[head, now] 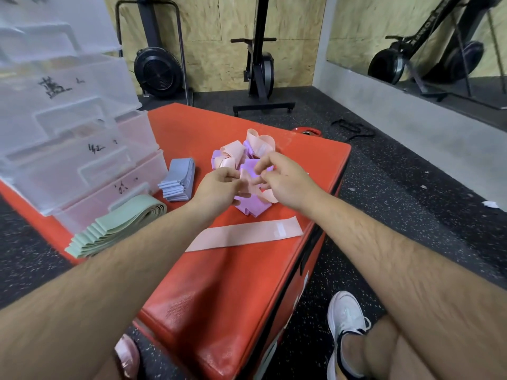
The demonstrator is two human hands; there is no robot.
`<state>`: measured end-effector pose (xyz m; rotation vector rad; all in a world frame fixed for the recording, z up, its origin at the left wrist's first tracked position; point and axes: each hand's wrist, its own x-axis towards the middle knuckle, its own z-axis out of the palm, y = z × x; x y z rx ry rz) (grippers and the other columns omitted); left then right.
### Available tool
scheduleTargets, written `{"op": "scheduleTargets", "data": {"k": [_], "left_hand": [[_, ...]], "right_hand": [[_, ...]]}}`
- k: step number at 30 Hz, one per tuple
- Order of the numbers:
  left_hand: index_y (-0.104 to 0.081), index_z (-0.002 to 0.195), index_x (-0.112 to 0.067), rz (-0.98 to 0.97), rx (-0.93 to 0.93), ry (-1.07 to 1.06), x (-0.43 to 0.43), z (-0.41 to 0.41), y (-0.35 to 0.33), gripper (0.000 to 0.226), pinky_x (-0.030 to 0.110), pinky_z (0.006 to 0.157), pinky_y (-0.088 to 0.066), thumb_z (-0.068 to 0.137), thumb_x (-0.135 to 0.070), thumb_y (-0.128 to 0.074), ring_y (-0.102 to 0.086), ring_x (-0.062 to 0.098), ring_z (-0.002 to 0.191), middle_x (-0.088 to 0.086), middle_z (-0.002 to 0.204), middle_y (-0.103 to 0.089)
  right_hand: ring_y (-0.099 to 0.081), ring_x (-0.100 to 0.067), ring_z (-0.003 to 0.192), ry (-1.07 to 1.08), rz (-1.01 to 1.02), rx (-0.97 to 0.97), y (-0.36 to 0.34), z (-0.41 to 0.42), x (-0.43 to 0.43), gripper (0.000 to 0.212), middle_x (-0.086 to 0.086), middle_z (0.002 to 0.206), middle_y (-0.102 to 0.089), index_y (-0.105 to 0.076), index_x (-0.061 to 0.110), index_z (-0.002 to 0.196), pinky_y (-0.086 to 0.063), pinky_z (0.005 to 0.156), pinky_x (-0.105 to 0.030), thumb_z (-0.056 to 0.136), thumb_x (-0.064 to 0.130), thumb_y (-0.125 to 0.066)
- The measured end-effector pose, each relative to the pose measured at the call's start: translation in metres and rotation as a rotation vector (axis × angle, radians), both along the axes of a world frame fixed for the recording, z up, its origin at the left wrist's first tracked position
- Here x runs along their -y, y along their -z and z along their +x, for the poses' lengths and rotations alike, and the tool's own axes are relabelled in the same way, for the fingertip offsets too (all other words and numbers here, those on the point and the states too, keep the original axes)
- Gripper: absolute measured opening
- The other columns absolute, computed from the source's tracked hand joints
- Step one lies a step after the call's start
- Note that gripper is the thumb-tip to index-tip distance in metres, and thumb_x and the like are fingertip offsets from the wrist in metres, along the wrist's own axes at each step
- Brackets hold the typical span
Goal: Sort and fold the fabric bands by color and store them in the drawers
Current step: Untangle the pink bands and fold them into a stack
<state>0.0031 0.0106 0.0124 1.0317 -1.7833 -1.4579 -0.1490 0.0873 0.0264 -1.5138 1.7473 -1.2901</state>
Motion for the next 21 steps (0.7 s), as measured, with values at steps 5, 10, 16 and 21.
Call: {"op": "scheduleTargets", "data": {"k": [5, 10, 16, 21], "left_hand": [[-0.063, 0.091, -0.018, -0.152, 0.110, -0.016, -0.001, 0.001, -0.002, 0.007, 0.039, 0.079, -0.056, 0.091, -0.016, -0.056, -0.068, 0.012, 0.081, 0.001, 0.090, -0.075], [-0.060, 0.086, -0.024, -0.290, 0.163, 0.007, -0.001, 0.006, -0.002, 0.007, 0.029, 0.069, -0.049, 0.092, -0.019, -0.060, -0.057, 0.005, 0.066, -0.006, 0.080, -0.068], [-0.064, 0.091, -0.024, -0.335, 0.154, 0.061, 0.003, 0.010, -0.006, 0.009, 0.014, 0.062, -0.044, 0.088, -0.029, -0.071, -0.057, -0.006, 0.062, -0.011, 0.079, -0.067], [-0.064, 0.080, -0.020, -0.406, 0.164, 0.003, 0.007, 0.016, -0.008, 0.009, 0.046, 0.074, -0.053, 0.087, -0.019, -0.070, -0.057, 0.013, 0.068, 0.005, 0.074, -0.067]], "right_hand": [[-0.046, -0.015, 0.130, -0.063, 0.105, -0.294, 0.012, -0.013, 0.010, 0.051, 0.006, 0.142, -0.050, -0.050, 0.029, 0.139, -0.041, 0.109, -0.036, 0.091, 0.014, -0.055], [-0.063, -0.020, 0.098, -0.094, 0.183, -0.332, 0.015, -0.009, 0.013, 0.009, 0.001, 0.103, -0.068, -0.065, 0.022, 0.103, -0.051, 0.092, -0.043, 0.095, 0.023, -0.062], [-0.061, -0.020, 0.088, -0.099, 0.135, -0.464, 0.007, -0.011, 0.012, 0.006, 0.006, 0.088, -0.066, -0.061, 0.027, 0.096, -0.052, 0.084, -0.046, 0.095, 0.027, -0.056], [-0.060, -0.019, 0.088, -0.113, 0.098, -0.543, 0.002, -0.009, 0.009, 0.009, 0.009, 0.088, -0.064, -0.056, 0.030, 0.089, -0.048, 0.082, -0.035, 0.093, 0.027, -0.063]]}}
